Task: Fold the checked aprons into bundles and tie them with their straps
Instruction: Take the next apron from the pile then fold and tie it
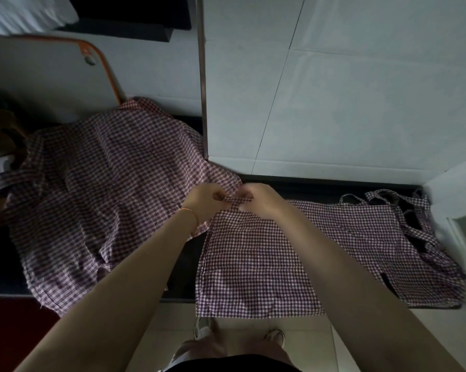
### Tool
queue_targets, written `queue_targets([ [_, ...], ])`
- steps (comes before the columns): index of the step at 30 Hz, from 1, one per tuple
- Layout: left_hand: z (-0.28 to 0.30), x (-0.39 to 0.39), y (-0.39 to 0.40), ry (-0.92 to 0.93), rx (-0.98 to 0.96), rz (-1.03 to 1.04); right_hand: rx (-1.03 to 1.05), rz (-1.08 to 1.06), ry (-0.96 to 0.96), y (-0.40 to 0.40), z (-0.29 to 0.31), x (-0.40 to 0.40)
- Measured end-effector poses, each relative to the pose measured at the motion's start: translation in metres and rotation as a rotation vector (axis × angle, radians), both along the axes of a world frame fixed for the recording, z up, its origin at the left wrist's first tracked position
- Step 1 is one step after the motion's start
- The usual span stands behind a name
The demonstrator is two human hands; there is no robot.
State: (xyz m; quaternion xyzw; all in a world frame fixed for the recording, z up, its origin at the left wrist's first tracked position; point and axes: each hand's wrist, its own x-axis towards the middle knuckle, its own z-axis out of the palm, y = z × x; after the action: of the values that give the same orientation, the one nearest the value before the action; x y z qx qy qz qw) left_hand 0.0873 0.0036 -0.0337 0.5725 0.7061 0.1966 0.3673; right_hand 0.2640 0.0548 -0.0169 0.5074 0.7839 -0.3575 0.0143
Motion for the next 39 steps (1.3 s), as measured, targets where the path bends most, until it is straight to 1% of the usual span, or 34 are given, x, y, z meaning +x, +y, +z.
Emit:
queue_targets([
  [2,0.001,-0.008,0.002,0.060,-0.014,-0.015,0.018,0.057,-0.194,0.003,-0.001,0.011],
  [4,0.003,-0.011,0.005,0.209,-0.075,-0.094,0.048,0.058,-0.286,0.004,-0.001,0.019],
  [5,0.005,-0.008,0.007,0.294,-0.103,-0.144,0.057,0.063,-0.297,0.004,0.000,0.020],
  [7,0.009,0.003,0.010,0.376,-0.112,-0.213,0.094,0.091,-0.293,0.002,0.003,0.019],
  [12,0.012,0.030,0.018,0.432,-0.104,-0.299,0.206,0.064,-0.275,-0.003,0.005,0.022],
  [16,0.012,0.031,0.024,0.490,-0.085,-0.305,0.187,-0.004,-0.183,-0.003,-0.001,0.036],
  [19,0.012,0.026,0.027,0.471,-0.110,-0.318,0.146,0.023,-0.211,-0.002,-0.006,0.038],
  [21,0.010,0.021,0.028,0.435,-0.143,-0.291,0.130,0.040,-0.249,0.000,-0.011,0.037],
  [23,0.008,0.015,0.028,0.376,-0.195,-0.258,0.129,0.045,-0.274,0.004,-0.019,0.037],
  [25,0.005,0.012,0.025,0.276,-0.212,-0.189,0.136,0.040,-0.298,0.007,-0.024,0.036],
  [27,0.000,0.009,0.023,0.194,-0.187,-0.094,0.148,0.047,-0.322,0.010,-0.027,0.032],
  [29,-0.005,0.006,0.020,0.151,-0.157,-0.019,0.161,0.057,-0.329,0.013,-0.030,0.026],
  [33,-0.012,0.002,0.017,0.081,-0.107,0.034,0.096,0.050,-0.333,0.022,-0.038,0.019],
  [39,-0.023,-0.003,0.015,0.004,-0.086,0.143,-0.010,0.015,-0.239,0.036,-0.053,0.010],
])
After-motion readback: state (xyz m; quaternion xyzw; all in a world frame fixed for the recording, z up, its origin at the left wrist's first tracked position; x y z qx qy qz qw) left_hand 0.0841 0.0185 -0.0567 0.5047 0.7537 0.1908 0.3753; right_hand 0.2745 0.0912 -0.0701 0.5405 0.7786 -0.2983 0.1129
